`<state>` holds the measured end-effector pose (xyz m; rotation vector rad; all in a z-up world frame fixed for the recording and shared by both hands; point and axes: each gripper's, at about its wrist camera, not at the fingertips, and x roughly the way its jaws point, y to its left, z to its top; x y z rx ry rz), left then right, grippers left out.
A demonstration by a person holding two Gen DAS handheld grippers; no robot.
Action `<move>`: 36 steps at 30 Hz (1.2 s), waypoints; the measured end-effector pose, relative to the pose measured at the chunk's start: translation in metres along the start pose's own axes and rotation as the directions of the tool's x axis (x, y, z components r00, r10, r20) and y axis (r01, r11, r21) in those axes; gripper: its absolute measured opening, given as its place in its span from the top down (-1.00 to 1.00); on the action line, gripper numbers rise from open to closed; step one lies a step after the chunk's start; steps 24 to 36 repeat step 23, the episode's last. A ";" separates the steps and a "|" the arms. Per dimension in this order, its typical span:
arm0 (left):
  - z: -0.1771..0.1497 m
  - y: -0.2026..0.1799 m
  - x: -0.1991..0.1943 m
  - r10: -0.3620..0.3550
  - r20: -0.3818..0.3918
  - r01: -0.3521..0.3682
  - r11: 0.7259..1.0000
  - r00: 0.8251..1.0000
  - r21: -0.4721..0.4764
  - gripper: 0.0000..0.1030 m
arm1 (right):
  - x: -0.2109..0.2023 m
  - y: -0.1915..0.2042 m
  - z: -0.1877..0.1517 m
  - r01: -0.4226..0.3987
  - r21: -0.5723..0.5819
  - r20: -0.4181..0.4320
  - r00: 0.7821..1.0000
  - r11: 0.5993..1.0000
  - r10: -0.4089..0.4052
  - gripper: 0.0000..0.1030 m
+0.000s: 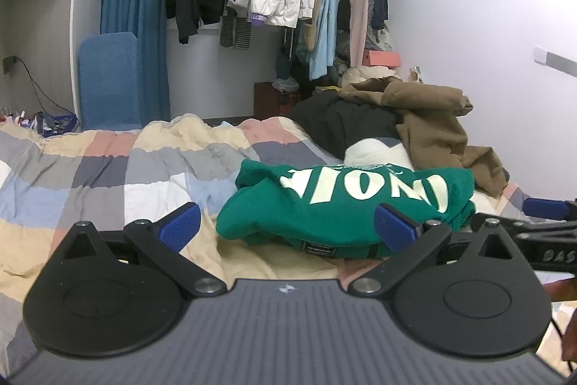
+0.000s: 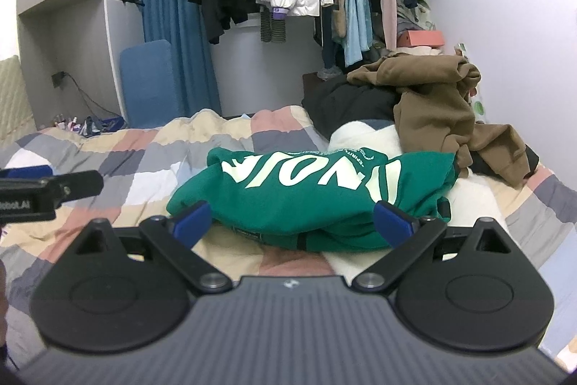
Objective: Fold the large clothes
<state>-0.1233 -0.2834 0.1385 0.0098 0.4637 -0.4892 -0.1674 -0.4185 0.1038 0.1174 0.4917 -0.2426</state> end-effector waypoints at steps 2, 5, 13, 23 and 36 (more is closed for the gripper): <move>0.001 -0.002 -0.002 -0.011 0.005 0.011 1.000 1.000 0.007 -1.00 | 0.000 0.003 0.001 0.005 -0.023 0.008 1.000 1.000 -0.005 -0.90; 0.000 -0.005 -0.005 0.014 0.018 -0.015 1.000 1.000 0.024 -1.00 | 0.001 0.003 0.002 -0.005 -0.012 0.005 1.000 1.000 0.005 -0.90; 0.001 -0.005 -0.008 0.010 0.020 -0.011 1.000 1.000 0.021 -1.00 | 0.000 0.000 0.002 -0.015 0.020 0.000 1.000 1.000 0.015 -0.90; 0.001 -0.006 -0.011 0.000 0.020 0.000 1.000 1.000 0.017 -1.00 | -0.002 0.000 0.003 -0.017 0.026 -0.002 1.000 1.000 0.017 -0.90; 0.001 -0.006 -0.011 0.000 0.020 0.000 1.000 1.000 0.017 -1.00 | -0.002 0.000 0.003 -0.017 0.026 -0.002 1.000 1.000 0.017 -0.90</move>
